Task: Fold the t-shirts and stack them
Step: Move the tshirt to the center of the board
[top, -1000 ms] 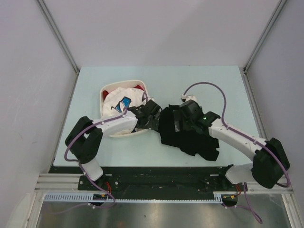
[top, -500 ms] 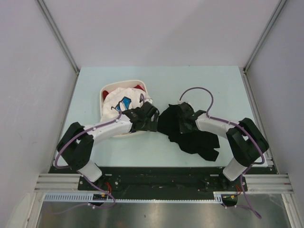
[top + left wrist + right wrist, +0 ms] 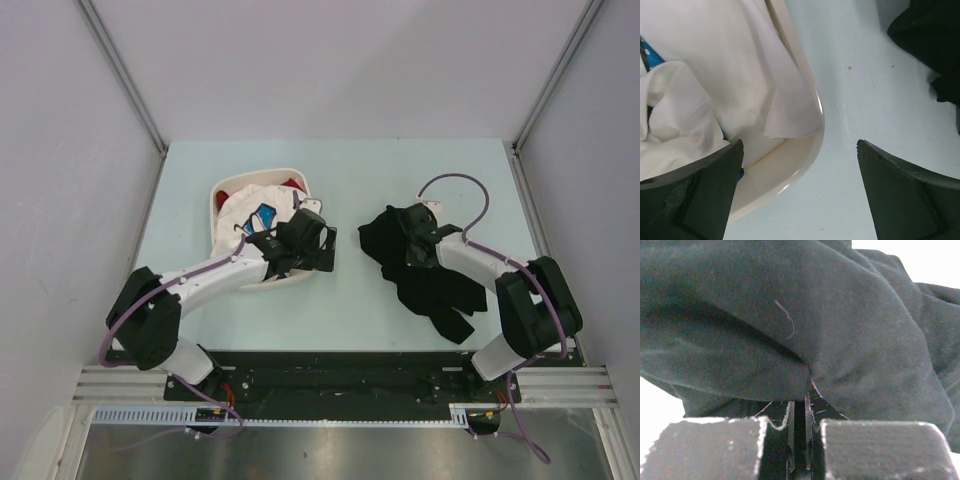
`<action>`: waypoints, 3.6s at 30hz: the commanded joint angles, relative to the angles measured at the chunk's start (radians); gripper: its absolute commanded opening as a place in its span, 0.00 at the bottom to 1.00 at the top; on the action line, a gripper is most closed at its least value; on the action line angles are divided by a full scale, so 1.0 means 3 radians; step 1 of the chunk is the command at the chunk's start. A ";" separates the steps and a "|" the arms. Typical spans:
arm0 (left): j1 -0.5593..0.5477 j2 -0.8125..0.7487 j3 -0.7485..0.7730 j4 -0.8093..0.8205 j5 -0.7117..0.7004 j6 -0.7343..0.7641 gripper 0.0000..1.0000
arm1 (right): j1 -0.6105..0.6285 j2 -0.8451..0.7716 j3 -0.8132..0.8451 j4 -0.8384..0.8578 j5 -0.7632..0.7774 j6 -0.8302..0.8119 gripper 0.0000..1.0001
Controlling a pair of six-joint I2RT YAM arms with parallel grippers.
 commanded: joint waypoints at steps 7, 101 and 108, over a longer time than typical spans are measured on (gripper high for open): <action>0.0005 0.0653 0.0364 0.0029 -0.0243 0.0024 0.77 | -0.0099 -0.0632 -0.0002 -0.0199 0.0219 0.0075 0.00; 0.0225 -0.1285 -0.0710 0.0514 0.0948 0.0761 1.00 | 0.0735 -0.1457 0.0820 -0.0792 0.0292 0.0014 1.00; 0.0184 -0.0483 -0.0638 0.0760 0.0643 0.0398 1.00 | 0.0883 -0.0786 0.0903 -0.0460 -0.0261 -0.0145 1.00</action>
